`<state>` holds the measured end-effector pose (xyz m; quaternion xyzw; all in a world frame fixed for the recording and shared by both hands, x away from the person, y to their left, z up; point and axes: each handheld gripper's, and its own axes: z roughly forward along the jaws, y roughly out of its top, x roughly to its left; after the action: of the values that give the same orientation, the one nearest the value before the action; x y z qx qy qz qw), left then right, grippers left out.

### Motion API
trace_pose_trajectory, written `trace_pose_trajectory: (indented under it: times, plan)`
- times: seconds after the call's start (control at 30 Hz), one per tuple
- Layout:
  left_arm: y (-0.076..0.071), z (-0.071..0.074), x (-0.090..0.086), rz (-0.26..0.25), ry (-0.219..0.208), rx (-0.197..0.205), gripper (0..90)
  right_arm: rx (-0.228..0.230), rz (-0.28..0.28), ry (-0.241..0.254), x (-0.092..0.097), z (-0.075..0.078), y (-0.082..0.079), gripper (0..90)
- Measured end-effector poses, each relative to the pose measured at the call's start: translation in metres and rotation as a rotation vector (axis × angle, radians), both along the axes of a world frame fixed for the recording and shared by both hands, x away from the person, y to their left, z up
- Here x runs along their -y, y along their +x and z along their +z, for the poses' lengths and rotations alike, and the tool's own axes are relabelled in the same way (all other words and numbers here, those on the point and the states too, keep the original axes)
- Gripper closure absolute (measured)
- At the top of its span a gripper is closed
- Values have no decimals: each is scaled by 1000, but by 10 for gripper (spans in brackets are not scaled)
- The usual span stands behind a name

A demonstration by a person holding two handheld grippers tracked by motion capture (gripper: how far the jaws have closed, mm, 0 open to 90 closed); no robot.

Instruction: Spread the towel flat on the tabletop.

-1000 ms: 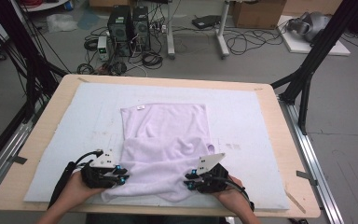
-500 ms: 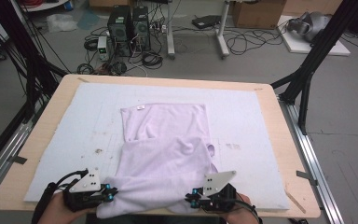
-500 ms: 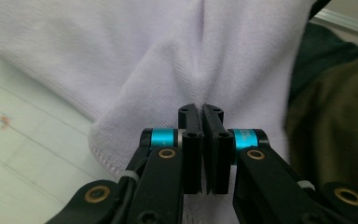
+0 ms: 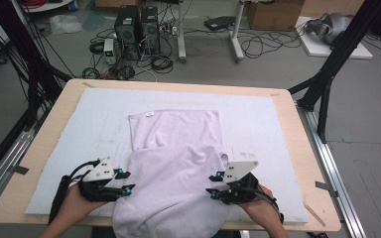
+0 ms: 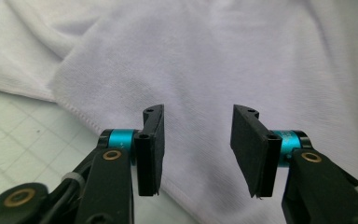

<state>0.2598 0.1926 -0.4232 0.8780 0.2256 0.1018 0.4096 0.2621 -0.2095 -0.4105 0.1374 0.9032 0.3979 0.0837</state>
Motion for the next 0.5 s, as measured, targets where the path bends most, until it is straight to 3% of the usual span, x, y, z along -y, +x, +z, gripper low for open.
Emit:
trace_pose_trajectory:
  times: [0.1,0.13,0.17,0.23,0.27,0.37,0.5]
  plan:
    - [7,-14,12,-29,65,-49,560,-64,-10,-31,0,-21,8,634]
    - [7,-16,12,-39,58,-31,610,-69,-4,-42,-2,-26,8,670]
    - [7,-16,11,-46,45,-39,660,-80,6,-36,-2,-29,7,743]
    - [5,-14,10,-52,60,-43,825,-85,22,-29,-3,-28,4,827]
    - [3,-13,9,-51,65,-42,854,-89,31,-24,-4,-28,2,840]
    - [-7,-11,4,-60,70,-34,868,-107,63,-15,-8,-25,-6,851]
    - [-28,-3,-7,-60,63,-10,872,-96,108,-6,-15,-18,-27,856]
